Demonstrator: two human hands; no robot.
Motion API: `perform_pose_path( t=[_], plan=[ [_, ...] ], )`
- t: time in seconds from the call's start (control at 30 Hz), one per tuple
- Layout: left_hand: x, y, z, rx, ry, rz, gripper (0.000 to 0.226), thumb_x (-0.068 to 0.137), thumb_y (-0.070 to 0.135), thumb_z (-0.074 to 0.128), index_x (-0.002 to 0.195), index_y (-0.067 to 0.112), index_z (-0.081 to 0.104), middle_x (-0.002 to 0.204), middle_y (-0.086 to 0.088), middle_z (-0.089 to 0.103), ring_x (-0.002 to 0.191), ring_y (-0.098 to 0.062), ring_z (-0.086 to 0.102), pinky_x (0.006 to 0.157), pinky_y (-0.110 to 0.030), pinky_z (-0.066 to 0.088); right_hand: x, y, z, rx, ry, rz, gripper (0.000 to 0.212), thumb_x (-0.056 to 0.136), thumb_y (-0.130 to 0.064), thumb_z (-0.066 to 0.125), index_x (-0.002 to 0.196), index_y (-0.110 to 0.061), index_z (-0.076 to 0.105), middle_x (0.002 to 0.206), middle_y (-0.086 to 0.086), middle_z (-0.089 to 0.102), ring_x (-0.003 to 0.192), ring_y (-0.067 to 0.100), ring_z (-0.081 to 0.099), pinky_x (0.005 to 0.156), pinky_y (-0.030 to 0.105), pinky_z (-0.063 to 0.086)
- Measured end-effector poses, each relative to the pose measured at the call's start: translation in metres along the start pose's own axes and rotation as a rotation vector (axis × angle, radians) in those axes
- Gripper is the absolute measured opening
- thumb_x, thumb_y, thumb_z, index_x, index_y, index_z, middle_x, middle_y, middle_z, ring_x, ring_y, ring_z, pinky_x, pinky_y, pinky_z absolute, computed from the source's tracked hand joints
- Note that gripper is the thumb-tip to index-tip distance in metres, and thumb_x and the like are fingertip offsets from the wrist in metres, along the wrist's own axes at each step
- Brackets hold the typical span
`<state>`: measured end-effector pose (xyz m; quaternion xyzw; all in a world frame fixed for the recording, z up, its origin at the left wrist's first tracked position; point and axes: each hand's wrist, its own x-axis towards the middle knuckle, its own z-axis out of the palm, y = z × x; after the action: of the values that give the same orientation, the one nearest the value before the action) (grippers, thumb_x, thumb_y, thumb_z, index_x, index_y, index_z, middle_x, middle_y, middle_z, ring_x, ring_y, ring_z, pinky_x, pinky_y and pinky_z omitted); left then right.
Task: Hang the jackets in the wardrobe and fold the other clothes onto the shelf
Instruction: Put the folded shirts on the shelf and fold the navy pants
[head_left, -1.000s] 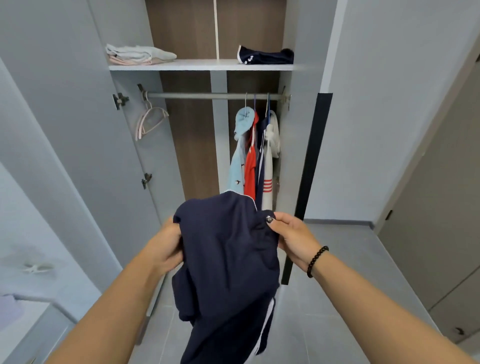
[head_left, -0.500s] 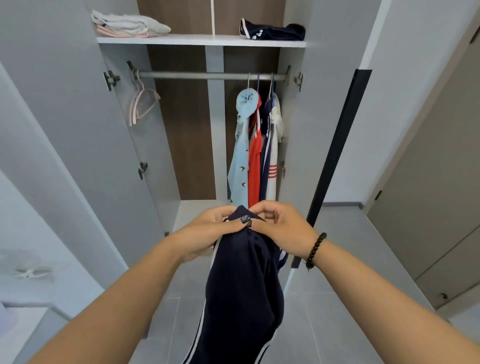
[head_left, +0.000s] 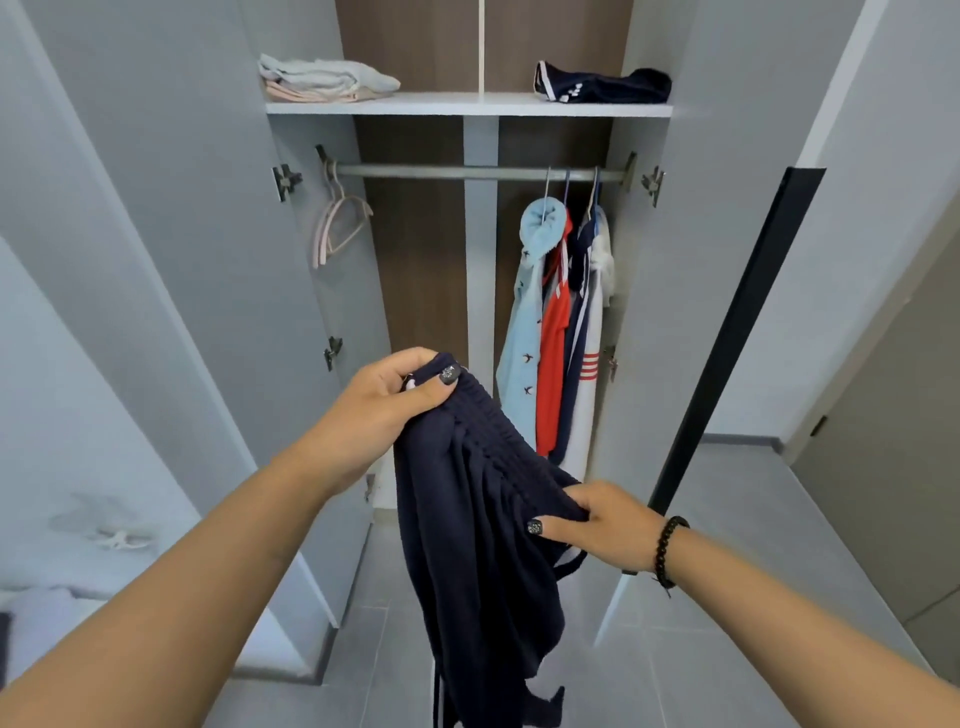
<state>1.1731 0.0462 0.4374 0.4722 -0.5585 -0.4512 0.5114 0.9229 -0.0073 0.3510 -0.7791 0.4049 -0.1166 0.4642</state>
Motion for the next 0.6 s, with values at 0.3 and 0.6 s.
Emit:
perform_pose_path(
  t=[0.3,0.6],
  plan=[
    [-0.012,0.017,-0.029,0.293,0.295,0.030,0.006,0.090,0.032,0.066,0.086,0.032,0.071,0.078,0.015,0.070,0.071,0.001,0.065,0.061,-0.010,0.048,0.016,-0.019,-0.076,-0.498,0.336,-0.214,0.045,0.076,-0.049,0.070,0.049,-0.016,0.058,0.111,-0.007,0.055,0.107,0.009,0.040,0.091,0.020,0.029],
    [-0.024,0.046,-0.025,0.590,0.389,0.129,0.009,0.085,0.019,0.074,0.089,0.024,0.068,0.071,0.024,0.065,0.066,0.007,0.057,0.063,-0.005,0.042,0.007,-0.071,-0.114,-0.488,0.312,-0.062,0.053,0.072,-0.035,0.079,0.043,-0.014,0.040,0.046,0.000,0.039,0.046,0.010,0.038,0.052,0.024,0.042]
  ],
)
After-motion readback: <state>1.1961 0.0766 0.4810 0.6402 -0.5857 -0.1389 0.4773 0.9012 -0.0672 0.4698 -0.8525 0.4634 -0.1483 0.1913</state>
